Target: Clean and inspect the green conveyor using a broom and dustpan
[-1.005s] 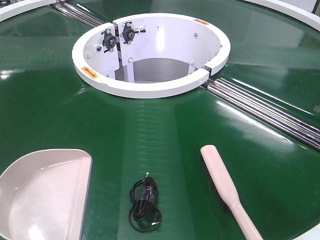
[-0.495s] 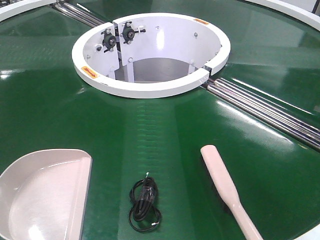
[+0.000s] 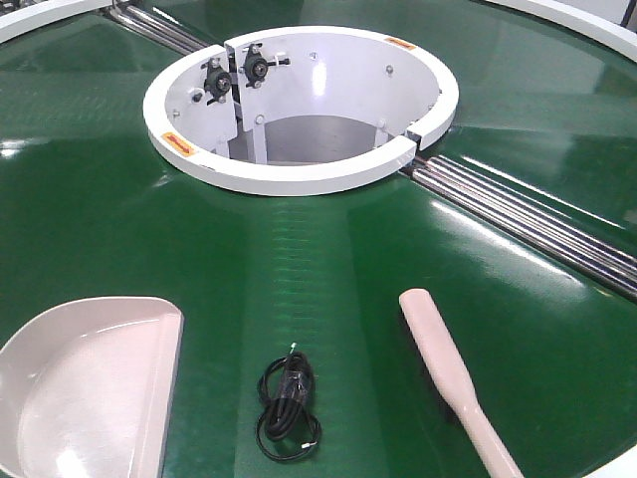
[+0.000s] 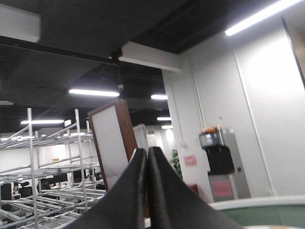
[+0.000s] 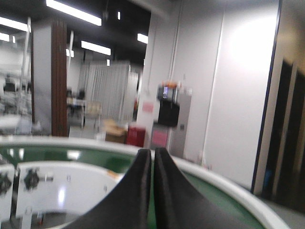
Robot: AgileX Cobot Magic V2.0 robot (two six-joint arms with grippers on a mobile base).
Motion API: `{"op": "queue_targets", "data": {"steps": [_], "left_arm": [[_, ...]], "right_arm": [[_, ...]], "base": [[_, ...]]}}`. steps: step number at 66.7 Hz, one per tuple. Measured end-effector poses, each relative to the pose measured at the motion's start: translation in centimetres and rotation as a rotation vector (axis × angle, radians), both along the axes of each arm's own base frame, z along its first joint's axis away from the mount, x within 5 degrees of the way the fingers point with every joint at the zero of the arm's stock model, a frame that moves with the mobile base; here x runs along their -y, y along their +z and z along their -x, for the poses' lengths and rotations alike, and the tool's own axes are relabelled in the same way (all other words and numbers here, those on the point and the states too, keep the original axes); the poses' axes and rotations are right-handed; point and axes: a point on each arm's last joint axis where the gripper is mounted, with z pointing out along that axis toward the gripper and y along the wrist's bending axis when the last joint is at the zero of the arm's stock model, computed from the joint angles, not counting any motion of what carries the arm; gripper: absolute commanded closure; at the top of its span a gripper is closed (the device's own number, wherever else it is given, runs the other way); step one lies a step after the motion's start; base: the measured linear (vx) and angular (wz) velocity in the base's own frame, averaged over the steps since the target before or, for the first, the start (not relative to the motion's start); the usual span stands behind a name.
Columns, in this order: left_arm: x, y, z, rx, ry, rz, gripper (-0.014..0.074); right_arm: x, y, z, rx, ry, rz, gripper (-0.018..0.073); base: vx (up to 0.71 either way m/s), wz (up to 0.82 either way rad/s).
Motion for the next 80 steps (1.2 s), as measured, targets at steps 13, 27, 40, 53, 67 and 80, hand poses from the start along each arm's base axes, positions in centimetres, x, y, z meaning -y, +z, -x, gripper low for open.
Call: {"op": "queue_targets", "data": {"steps": [13, 27, 40, 53, 67, 80], "left_arm": [[-0.7, 2.3, -4.4, -0.215, 0.038, 0.057, 0.0538], [-2.0, 0.4, -6.4, -0.479, 0.152, 0.167, 0.0242], [-2.4, -0.3, -6.3, -0.562, 0.203, 0.184, -0.0071], [-2.5, -1.0, -6.2, -0.635, 0.233, 0.107, -0.0104], [-1.5, -1.2, -6.3, -0.663, 0.167, -0.048, -0.0047], [-0.2, -1.8, -6.2, -0.731, 0.026, 0.001, -0.0008]], "right_arm": [[0.5, 1.0, -5.6, -0.24, -0.014, -0.04, 0.0538], [0.0, -1.2, -8.6, -0.42, 0.019, -0.089, 0.0323], [-2.1, -2.4, -9.4, -0.516, 0.128, -0.073, -0.0014], [-2.7, -3.0, -9.9, -0.553, 0.152, -0.093, -0.0141], [-2.7, -3.7, -10.1, -0.616, 0.146, -0.097, -0.0101], [-2.8, -4.1, -10.1, -0.752, 0.145, -0.14, -0.008]], "base": [[0.0, 0.0], [0.0, 0.0], [0.0, 0.0], [0.0, 0.0], [0.0, 0.0], [0.0, 0.0]]}}
